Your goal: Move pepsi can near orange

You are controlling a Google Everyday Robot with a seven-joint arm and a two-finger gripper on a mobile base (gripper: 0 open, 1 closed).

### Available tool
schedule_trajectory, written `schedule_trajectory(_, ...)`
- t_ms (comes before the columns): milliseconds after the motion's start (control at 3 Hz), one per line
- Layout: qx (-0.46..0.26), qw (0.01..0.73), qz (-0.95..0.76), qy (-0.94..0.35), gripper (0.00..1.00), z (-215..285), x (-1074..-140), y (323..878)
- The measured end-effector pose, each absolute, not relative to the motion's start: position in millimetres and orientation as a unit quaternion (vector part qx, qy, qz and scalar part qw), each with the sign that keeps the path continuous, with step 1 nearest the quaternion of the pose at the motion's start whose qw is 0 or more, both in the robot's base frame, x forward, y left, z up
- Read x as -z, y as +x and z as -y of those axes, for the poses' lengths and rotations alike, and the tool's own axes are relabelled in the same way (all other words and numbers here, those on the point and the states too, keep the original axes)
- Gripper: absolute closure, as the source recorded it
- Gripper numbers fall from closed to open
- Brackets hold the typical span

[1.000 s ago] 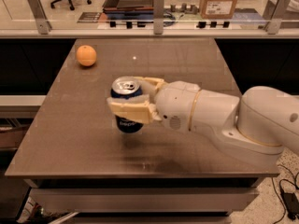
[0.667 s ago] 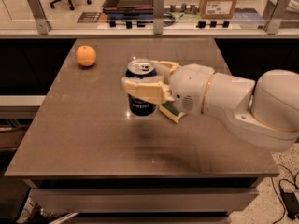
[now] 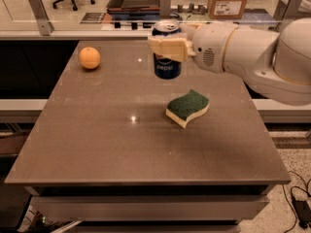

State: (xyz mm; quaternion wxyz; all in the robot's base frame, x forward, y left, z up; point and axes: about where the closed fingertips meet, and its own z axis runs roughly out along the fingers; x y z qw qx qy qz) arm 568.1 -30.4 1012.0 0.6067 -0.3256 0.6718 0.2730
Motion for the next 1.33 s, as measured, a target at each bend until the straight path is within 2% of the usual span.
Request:
schedule_trajectory(333, -0.252, 0.627, -0.666, -0.316, 1.0, 32.9, -1027.6, 605.6)
schedule_trajectory(667, -0.247, 0.642, -0.645, -0.333, 1.0, 9.5, -1037.2, 635.0)
schedule_trajectory(1333, -0.285, 0.638, -0.617, -0.362, 1.0, -49.9, -1019.0, 688.4)
